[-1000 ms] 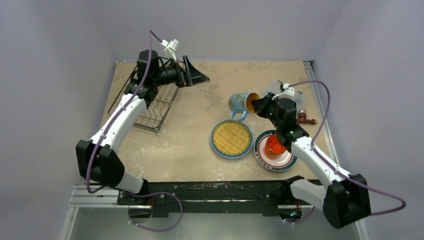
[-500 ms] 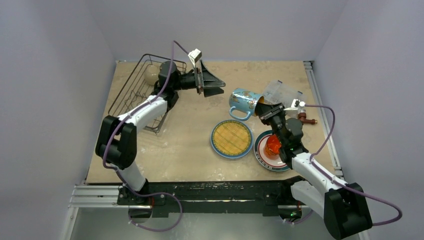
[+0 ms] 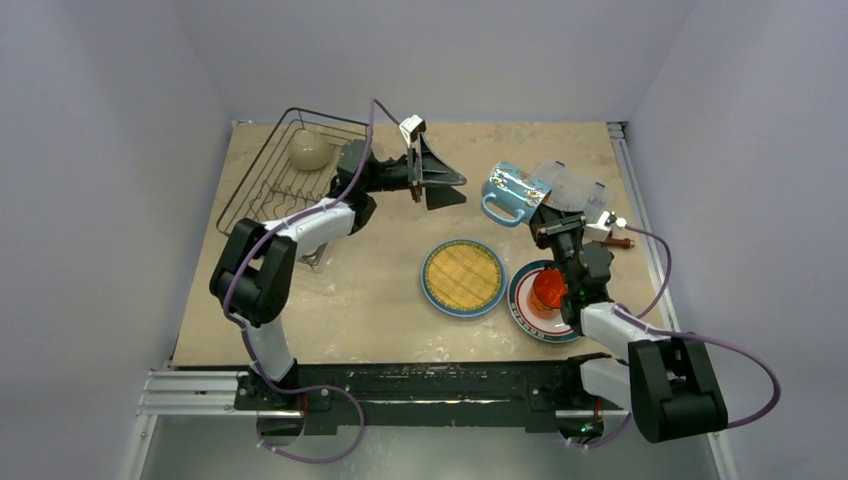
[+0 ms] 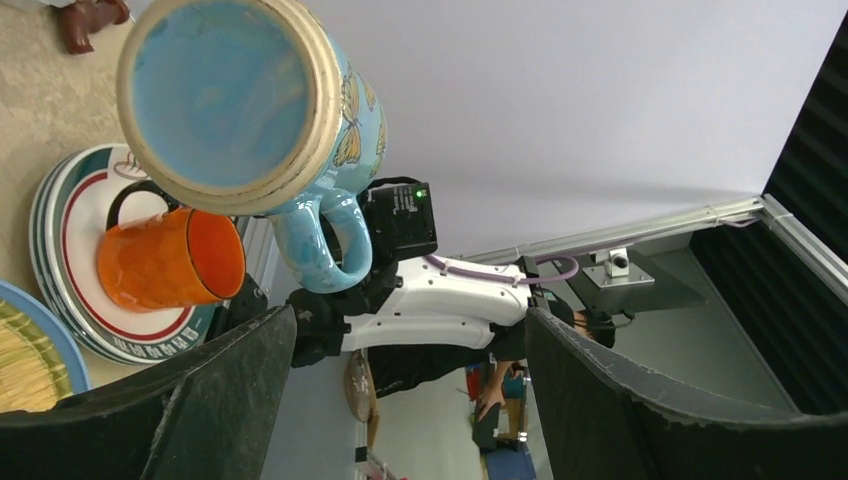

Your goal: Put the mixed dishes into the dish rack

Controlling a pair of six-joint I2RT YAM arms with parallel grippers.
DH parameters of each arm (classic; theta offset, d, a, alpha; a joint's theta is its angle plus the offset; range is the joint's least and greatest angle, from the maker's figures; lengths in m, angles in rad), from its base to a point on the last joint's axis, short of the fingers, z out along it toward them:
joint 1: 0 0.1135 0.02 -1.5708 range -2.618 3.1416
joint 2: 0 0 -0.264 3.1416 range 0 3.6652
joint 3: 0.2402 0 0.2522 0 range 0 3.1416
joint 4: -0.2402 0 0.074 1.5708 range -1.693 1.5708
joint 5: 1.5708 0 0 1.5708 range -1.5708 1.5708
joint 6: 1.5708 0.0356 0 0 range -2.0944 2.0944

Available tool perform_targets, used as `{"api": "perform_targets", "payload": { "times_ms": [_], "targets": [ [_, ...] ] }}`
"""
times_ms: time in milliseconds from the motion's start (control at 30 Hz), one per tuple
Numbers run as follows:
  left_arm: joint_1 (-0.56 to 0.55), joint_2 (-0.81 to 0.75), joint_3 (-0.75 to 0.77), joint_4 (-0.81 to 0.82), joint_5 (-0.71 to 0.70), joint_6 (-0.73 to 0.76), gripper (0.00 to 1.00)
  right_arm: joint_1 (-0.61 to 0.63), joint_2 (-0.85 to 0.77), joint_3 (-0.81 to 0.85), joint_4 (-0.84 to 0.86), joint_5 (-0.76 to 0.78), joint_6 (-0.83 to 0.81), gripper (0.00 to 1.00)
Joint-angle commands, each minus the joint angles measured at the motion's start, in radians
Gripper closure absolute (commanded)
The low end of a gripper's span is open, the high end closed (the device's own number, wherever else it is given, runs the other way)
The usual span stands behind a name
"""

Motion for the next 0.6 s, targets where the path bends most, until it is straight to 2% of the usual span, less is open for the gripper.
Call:
{"api": "perform_targets", "payload": {
  "times_ms": [0, 267, 333, 467, 567],
  "targets": [
    [-0.047, 0.012, 0.000, 0.066, 0.003, -0.030, 0.18, 0.003, 0.004, 0.073, 0.277, -0.039, 0.085, 1.00],
    [-0.080, 0.096, 0.003, 0.175, 0.010, -0.139, 0.34, 0.054, 0.082, 0.085, 0.355, -0.049, 0.067, 1.00],
    [-0.083, 0.112, 0.009, 0.187, 0.016, -0.145, 0.42, 0.073, 0.109, 0.082, 0.377, -0.046, 0.063, 1.00],
    [-0.085, 0.126, 0.015, 0.186, 0.021, -0.146, 0.64, 0.096, 0.163, 0.062, 0.441, -0.039, 0.071, 1.00],
    [-0.084, 0.129, 0.015, 0.185, 0.021, -0.147, 0.75, 0.105, 0.191, 0.053, 0.471, -0.040, 0.078, 1.00]
  ]
}}
